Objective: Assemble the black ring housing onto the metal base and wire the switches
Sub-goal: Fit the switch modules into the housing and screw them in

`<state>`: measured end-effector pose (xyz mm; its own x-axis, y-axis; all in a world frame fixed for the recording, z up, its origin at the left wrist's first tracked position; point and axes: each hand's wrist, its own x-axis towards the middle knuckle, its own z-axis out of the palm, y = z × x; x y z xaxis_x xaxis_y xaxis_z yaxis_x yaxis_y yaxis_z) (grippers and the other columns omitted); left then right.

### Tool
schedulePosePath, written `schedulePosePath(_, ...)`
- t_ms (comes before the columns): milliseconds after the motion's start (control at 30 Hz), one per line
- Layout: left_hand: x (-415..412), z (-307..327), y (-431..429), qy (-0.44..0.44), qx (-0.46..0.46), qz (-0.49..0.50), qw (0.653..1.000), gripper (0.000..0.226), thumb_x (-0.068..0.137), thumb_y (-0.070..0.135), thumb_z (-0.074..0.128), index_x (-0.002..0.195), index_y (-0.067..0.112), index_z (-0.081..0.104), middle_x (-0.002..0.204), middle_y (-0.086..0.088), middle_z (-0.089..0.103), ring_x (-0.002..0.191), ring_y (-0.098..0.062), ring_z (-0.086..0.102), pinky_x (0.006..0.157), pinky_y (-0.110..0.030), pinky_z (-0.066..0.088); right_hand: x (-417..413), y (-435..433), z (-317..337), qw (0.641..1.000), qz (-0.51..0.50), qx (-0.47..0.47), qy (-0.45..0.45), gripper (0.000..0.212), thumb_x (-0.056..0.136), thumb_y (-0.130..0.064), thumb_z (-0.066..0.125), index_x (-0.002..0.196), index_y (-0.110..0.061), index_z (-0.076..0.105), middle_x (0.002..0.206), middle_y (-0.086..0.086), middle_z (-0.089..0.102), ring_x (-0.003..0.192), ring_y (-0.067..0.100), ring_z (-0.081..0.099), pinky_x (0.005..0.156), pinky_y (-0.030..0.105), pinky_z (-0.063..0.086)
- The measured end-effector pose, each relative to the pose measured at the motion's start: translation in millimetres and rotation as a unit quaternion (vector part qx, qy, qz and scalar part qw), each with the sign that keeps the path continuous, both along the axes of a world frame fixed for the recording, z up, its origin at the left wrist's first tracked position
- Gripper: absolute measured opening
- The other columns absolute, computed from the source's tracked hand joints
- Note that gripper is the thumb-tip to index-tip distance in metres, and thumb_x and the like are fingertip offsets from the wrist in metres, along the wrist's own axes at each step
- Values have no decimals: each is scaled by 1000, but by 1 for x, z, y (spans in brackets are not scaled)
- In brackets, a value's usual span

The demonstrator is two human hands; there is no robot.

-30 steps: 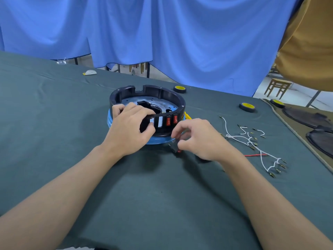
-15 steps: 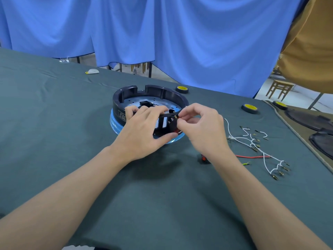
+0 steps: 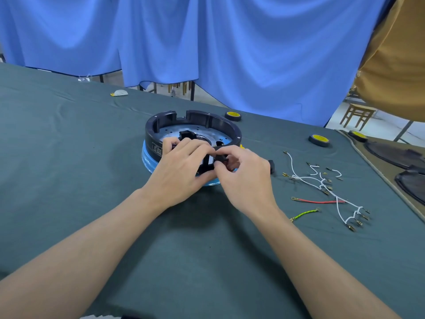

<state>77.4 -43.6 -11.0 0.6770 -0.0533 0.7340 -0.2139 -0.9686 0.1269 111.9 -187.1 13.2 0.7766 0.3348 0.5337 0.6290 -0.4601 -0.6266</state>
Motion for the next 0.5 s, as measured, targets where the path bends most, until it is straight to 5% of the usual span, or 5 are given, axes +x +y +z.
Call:
schedulePosePath(133, 0, 3, 4, 1, -78, -19, 997, 66, 80, 67, 51, 124, 18, 55, 112, 9, 65, 101, -3, 48, 91, -26, 21, 3, -1, -2, 999, 2, 11, -35, 14, 83, -14, 70, 97, -16, 71, 76, -5, 67, 72, 15, 64, 86, 40, 52)
schedulePosePath(500, -1, 2, 12, -4, -37, 12, 999, 69, 77, 71, 47, 109, 15, 69, 95, 7, 68, 93, -17, 57, 85, -31, 21, 8, 2, -6, 998, 35, -7, -55, 12, 85, -13, 70, 96, -10, 74, 79, 7, 70, 74, 24, 65, 80, 41, 52)
